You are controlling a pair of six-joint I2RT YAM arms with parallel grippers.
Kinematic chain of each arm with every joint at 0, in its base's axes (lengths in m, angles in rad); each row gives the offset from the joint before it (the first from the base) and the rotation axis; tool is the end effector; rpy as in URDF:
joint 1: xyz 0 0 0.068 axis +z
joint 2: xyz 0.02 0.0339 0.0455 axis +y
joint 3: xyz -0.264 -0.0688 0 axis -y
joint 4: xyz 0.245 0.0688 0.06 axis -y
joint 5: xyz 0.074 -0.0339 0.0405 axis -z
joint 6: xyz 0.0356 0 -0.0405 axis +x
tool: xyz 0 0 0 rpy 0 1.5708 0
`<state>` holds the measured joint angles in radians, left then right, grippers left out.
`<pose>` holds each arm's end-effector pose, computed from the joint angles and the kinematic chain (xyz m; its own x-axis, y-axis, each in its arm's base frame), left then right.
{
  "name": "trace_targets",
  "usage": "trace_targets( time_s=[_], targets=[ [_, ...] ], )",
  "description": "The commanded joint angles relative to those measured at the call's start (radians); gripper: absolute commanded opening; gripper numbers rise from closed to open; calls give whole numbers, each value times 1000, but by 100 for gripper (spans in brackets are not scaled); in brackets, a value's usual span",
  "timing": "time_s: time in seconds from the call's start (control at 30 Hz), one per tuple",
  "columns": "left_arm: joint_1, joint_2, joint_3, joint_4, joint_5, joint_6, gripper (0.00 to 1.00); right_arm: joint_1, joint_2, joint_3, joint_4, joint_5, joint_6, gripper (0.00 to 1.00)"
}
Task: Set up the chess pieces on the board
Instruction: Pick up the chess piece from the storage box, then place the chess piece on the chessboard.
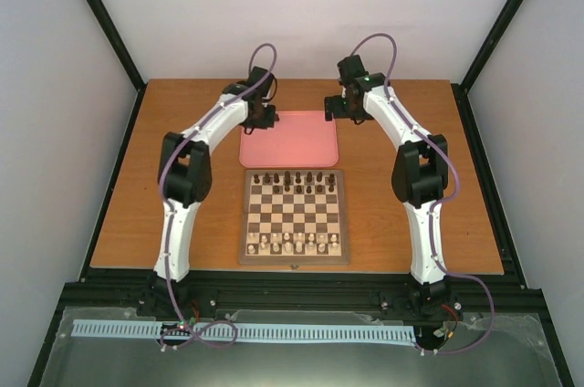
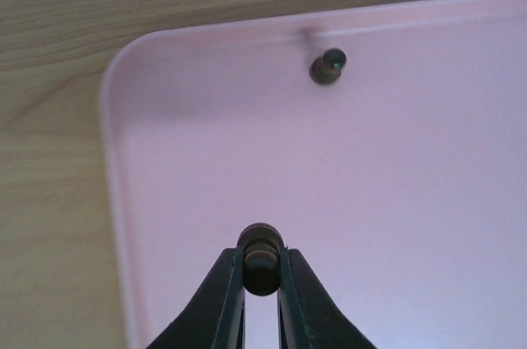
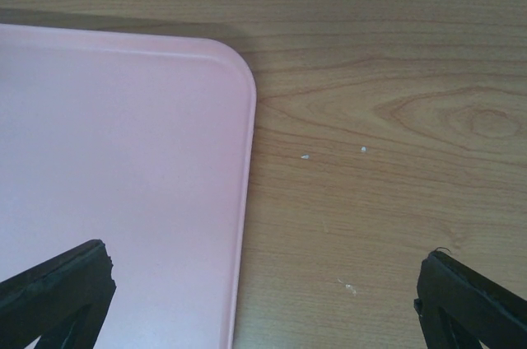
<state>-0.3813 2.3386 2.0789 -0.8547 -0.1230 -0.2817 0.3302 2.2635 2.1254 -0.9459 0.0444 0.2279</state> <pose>0.4692 -0.1834 0.2004 -0.8891 0.0592 -0.4540 0.0749 0.9970 -0.0167 0.4648 0.1576 0.2455 -0.8832 -0.0641 -0.4646 -0.1075 0.9919 0.0675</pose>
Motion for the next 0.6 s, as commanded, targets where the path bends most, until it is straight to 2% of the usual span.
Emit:
trace_targets(
  time_s=[0.0,0.2,0.33,0.57],
  targets=[
    [10,-283,-161,1,12,17,1,-8,-17,-24,10,3,1,100],
    [6,-644,-539,24,62,-33,1,-9,-34,-61,30,6,6,100],
    [-36,-833,-769,56,121,-92,1,-8,-38,-76,36,15,10,100],
    [-156,-947,-1032,206,161,-214,1,-8,-34,-73,34,19,19,100]
  ],
)
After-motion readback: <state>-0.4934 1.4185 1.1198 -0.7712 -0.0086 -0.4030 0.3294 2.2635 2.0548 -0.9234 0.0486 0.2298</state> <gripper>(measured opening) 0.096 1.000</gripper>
